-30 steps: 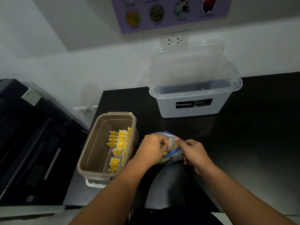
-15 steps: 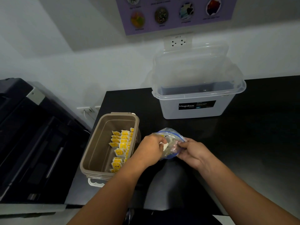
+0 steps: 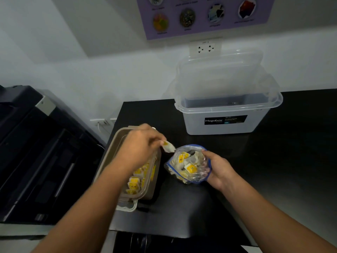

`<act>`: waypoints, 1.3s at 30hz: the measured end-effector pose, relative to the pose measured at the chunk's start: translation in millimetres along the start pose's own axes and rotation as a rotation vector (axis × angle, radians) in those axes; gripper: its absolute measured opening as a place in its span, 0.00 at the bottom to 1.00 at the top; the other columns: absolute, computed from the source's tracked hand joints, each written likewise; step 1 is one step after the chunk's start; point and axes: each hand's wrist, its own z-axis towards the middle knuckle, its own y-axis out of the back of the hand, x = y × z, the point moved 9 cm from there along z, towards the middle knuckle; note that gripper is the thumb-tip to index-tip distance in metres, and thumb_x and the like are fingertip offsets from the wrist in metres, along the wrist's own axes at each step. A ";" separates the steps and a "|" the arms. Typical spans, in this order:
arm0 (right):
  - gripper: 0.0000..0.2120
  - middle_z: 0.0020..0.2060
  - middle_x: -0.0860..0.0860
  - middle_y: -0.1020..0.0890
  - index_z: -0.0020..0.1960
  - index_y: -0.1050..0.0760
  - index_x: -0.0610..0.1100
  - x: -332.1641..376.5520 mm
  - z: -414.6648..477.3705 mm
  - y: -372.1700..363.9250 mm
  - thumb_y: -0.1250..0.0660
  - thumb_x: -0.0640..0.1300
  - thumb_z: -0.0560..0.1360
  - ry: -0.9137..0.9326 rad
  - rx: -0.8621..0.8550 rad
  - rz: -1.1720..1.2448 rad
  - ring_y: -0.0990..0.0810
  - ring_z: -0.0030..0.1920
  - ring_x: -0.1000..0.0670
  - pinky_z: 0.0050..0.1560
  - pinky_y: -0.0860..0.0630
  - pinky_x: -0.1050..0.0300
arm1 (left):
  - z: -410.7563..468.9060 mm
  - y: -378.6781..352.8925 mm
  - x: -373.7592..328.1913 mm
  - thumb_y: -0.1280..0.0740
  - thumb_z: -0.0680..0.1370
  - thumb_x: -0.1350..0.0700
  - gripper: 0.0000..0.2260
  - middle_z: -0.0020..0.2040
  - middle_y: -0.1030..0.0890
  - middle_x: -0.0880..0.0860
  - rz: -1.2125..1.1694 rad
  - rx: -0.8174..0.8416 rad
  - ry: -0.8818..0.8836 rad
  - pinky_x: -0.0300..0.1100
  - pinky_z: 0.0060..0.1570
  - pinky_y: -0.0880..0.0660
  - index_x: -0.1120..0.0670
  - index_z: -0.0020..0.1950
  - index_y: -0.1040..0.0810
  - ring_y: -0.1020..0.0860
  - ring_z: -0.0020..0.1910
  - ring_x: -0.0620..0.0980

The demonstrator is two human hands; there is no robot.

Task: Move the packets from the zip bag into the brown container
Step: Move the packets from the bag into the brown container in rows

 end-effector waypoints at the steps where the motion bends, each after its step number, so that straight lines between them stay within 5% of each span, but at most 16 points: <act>1: 0.10 0.52 0.37 0.13 0.60 0.20 0.37 -0.4 1.1 -0.9 0.36 0.39 0.83 -0.002 0.001 -0.003 0.14 0.54 0.37 0.53 0.18 0.37 | 1.2 12.2 8.1 0.26 0.76 0.55 0.06 0.48 0.21 0.45 0.039 0.007 0.016 0.38 0.51 0.26 0.47 0.51 0.14 0.22 0.46 0.42; 14: 0.09 0.53 0.38 0.13 0.60 0.20 0.40 -1.0 5.6 -7.9 0.35 0.41 0.84 0.025 0.012 -0.053 0.13 0.55 0.38 0.60 0.19 0.34 | -4.1 -17.3 115.8 0.33 0.78 0.56 0.06 0.46 0.16 0.51 0.750 0.645 0.219 0.40 0.50 0.22 0.51 0.46 0.16 0.18 0.46 0.48; 24: 0.09 0.48 0.39 0.12 0.59 0.20 0.38 -1.2 4.2 -5.8 0.35 0.41 0.84 0.042 0.003 -0.075 0.13 0.53 0.38 0.56 0.18 0.36 | -3.0 -50.9 124.1 0.34 0.80 0.60 0.10 0.56 0.18 0.57 0.814 0.633 0.247 0.46 0.58 0.21 0.58 0.60 0.21 0.18 0.55 0.54; 39: 0.09 0.51 0.37 0.13 0.58 0.20 0.37 -3.1 5.9 -6.4 0.34 0.42 0.83 0.036 0.015 -0.084 0.13 0.54 0.37 0.60 0.19 0.33 | 3.1 -50.0 133.3 0.36 0.81 0.61 0.08 0.53 0.17 0.56 0.868 0.619 0.239 0.44 0.54 0.22 0.58 0.57 0.20 0.17 0.52 0.52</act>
